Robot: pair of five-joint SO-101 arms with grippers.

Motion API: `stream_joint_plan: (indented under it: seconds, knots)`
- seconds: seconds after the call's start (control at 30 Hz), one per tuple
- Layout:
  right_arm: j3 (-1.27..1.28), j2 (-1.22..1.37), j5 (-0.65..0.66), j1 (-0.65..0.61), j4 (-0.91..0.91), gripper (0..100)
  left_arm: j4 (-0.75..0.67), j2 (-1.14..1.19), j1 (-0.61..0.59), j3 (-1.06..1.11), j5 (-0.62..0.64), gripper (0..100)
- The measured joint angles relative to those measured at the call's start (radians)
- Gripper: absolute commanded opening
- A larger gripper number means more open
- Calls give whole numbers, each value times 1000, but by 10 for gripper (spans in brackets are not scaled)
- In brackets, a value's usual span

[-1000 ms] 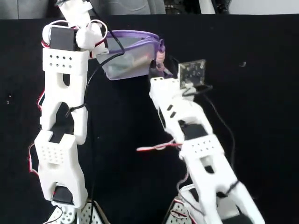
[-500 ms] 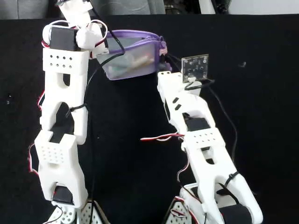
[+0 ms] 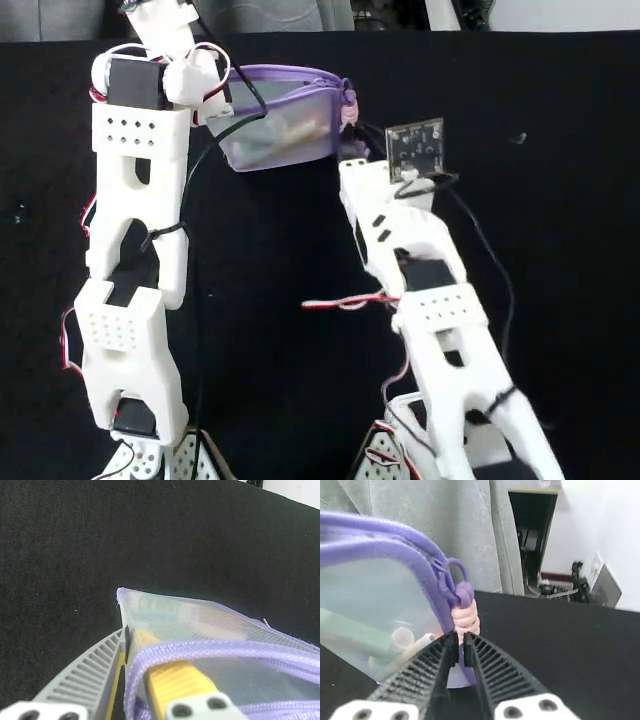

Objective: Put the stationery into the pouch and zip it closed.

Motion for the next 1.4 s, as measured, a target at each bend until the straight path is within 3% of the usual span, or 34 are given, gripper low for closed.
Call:
stream_joint_plan:
  seconds: [0.13,0.37,0.67,0.83,1.03,1.2,1.4]
  knots:
    - [38,-89,17,-14,8,191,0,0,0,0,0,30]
    - [-21,11,26,-43,-14,162,0,0,0,0,0,30]
    - [-215,301,172,-63,-20,161,0,0,0,0,3,30]
    - [-259,350,239,-63,-23,18,0,0,-2,0,5,30]
    - [-261,350,244,-12,-21,11,0,0,-2,0,5,30]
    - [-209,229,244,-2,43,11,0,0,-2,0,2,32]
    - [-157,-83,247,-25,273,11,0,0,-2,0,2,33]
